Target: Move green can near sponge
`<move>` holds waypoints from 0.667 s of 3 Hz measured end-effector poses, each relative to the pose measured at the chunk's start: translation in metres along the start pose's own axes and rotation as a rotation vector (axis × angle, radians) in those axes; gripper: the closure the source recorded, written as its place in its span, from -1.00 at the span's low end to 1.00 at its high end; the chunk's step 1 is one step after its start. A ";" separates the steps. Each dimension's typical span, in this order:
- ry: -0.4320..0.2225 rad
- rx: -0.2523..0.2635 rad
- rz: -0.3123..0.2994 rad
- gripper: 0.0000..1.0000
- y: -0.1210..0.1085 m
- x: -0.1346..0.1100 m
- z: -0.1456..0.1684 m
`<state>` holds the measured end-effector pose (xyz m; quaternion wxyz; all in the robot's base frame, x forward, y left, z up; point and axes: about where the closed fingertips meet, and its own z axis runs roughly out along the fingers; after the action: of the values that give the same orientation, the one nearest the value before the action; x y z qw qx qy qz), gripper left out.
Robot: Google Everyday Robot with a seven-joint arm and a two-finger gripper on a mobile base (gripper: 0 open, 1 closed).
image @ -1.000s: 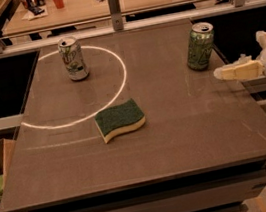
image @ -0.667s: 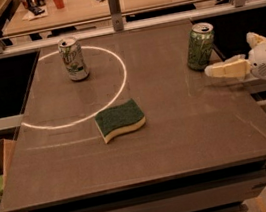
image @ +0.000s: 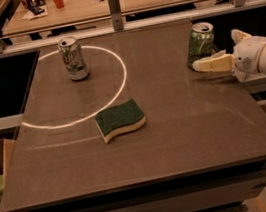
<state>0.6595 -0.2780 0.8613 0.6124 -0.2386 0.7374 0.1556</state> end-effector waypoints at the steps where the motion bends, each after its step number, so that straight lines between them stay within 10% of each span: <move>1: -0.031 -0.080 -0.005 -1.00 0.007 -0.011 0.018; 2: -0.051 -0.150 -0.014 -0.66 0.016 -0.019 0.031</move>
Offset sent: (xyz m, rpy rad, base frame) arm 0.0263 0.0440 0.0179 0.0500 -0.0390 0.2291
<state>0.6791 -0.2454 0.8727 0.6126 -0.2848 0.7062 0.2121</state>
